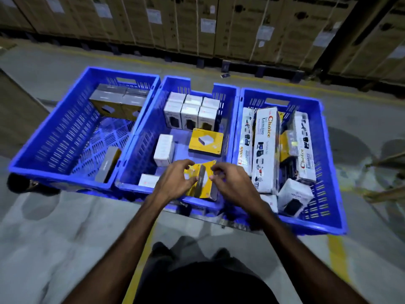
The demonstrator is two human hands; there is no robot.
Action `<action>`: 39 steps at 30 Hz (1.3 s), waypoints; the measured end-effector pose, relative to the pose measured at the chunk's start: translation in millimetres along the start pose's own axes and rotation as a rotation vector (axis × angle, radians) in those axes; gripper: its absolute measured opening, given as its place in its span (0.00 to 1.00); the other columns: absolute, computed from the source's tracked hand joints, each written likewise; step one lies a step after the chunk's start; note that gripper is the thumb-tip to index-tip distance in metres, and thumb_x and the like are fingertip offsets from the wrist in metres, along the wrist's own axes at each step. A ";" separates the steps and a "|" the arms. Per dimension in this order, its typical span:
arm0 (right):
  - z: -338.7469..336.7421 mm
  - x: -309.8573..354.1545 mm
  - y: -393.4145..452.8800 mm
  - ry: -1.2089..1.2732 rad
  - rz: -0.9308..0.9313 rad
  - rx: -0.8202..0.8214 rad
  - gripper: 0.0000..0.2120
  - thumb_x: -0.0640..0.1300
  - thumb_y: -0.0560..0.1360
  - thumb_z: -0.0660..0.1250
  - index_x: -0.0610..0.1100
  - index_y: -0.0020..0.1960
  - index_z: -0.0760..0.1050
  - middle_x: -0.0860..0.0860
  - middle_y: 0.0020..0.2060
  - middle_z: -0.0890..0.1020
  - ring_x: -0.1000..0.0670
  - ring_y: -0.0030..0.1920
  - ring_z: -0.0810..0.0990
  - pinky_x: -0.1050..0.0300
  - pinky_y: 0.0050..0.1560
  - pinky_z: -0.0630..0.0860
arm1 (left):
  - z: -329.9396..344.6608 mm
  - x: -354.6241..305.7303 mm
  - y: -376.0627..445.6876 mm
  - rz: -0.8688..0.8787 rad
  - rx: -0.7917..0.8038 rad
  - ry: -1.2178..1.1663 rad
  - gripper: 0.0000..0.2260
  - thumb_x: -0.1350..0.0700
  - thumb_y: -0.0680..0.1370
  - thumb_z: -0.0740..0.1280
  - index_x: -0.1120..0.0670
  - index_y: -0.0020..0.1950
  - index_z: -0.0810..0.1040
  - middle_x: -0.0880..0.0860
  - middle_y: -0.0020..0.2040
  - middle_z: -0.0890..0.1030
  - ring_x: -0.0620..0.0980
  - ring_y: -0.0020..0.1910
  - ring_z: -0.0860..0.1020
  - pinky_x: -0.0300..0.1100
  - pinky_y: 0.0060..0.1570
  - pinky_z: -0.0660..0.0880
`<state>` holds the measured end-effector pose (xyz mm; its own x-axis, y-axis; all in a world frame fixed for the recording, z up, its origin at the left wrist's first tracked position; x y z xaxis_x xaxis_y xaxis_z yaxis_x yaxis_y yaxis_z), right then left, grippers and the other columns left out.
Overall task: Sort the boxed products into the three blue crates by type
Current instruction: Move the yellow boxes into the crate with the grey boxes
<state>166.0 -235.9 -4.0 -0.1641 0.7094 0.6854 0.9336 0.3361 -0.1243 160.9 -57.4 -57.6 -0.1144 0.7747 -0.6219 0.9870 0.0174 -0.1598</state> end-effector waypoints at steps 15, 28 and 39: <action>77.7 -10.0 126.1 -0.740 0.036 0.502 0.11 0.40 0.79 0.68 0.38 0.60 0.78 0.40 0.60 0.83 0.39 0.58 0.84 0.47 0.45 0.79 | 92.7 60.2 49.2 -0.332 0.515 0.294 0.61 0.37 0.62 0.84 0.41 0.83 0.46 0.66 0.78 0.54 0.74 0.71 0.70 0.66 0.64 0.75; 88.3 -17.6 122.0 -0.423 0.245 0.730 0.19 0.51 0.77 0.73 0.46 0.33 0.70 0.49 0.32 0.74 0.48 0.31 0.71 0.58 0.35 0.73 | 58.1 81.5 52.7 -0.540 0.295 -0.039 0.53 0.48 0.65 0.76 0.49 0.83 0.49 0.65 0.72 0.72 0.68 0.66 0.76 0.52 0.49 0.79; -12.8 6.0 123.8 -0.091 0.251 -0.057 0.22 0.61 0.71 0.71 0.46 0.56 0.81 0.48 0.42 0.84 0.43 0.43 0.82 0.52 0.43 0.76 | -75.7 68.9 27.1 -0.373 -0.361 -0.478 0.21 0.59 0.70 0.74 0.48 0.56 0.68 0.52 0.46 0.80 0.58 0.44 0.79 0.53 0.39 0.76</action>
<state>284.6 -198.0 -6.1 0.0490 0.8197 0.5707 0.9648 0.1090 -0.2394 188.3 44.3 -46.8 -0.4081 0.3150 -0.8569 0.8383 0.5010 -0.2151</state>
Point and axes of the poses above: each hand's wrist, its own y-axis towards the middle knuckle, its own z-axis out of the palm, x = y × z, the point moved 10 cm from there along y, towards the middle knuckle
